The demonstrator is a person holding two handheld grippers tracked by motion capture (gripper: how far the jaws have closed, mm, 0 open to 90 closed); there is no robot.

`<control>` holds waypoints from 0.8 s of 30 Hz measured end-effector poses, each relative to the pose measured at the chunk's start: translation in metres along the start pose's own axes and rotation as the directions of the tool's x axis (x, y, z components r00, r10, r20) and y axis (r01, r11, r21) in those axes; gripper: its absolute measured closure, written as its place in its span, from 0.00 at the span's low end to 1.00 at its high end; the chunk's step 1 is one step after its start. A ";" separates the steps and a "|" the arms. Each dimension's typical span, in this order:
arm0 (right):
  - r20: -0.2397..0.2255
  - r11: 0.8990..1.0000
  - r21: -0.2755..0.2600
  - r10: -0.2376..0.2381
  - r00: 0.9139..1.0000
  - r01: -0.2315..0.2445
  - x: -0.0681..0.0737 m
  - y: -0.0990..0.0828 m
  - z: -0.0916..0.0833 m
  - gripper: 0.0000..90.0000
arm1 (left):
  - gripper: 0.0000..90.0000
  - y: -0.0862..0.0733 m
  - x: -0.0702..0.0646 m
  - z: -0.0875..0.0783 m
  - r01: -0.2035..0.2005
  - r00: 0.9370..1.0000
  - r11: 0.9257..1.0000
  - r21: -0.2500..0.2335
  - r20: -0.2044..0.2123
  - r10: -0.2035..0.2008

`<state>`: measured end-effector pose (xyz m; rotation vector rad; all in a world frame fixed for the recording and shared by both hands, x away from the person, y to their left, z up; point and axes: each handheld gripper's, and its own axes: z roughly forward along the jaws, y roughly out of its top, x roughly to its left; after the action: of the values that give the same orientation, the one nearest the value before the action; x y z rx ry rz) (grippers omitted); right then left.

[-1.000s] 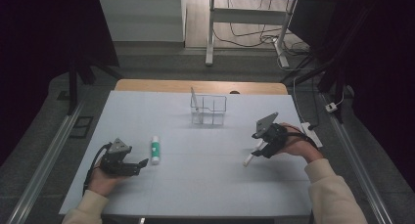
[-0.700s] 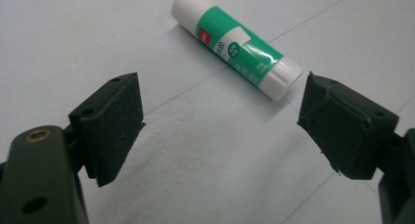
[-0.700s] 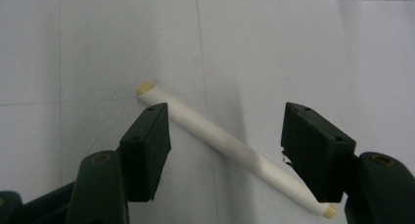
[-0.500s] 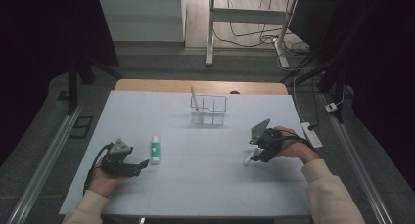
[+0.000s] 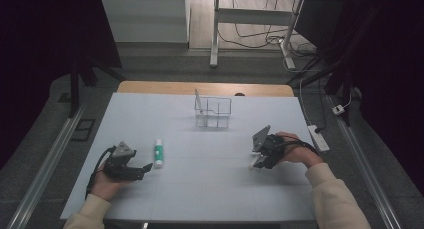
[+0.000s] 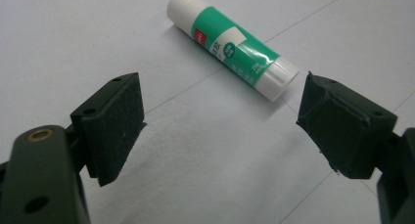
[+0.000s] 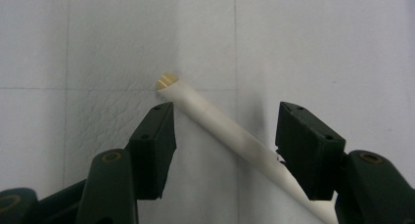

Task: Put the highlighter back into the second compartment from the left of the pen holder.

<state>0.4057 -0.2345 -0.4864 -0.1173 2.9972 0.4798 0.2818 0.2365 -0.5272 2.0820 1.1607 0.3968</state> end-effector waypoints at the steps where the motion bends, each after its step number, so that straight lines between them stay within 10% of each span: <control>1: -0.003 1.000 0.002 -0.003 1.000 0.003 0.000 0.000 0.001 0.45 | 0.20 0.000 0.000 0.000 0.000 1.000 1.000 -0.001 0.000 0.000; 24: -0.091 0.999 -0.001 0.038 0.995 -0.038 -0.004 -0.002 0.007 0.87 | 0.20 0.000 0.000 -0.001 -0.001 1.000 1.000 -0.007 -0.001 0.001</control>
<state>0.4105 -0.2337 -0.4932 -0.0847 3.0927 0.4952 0.2814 0.2369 -0.5268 2.0768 1.1574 0.4012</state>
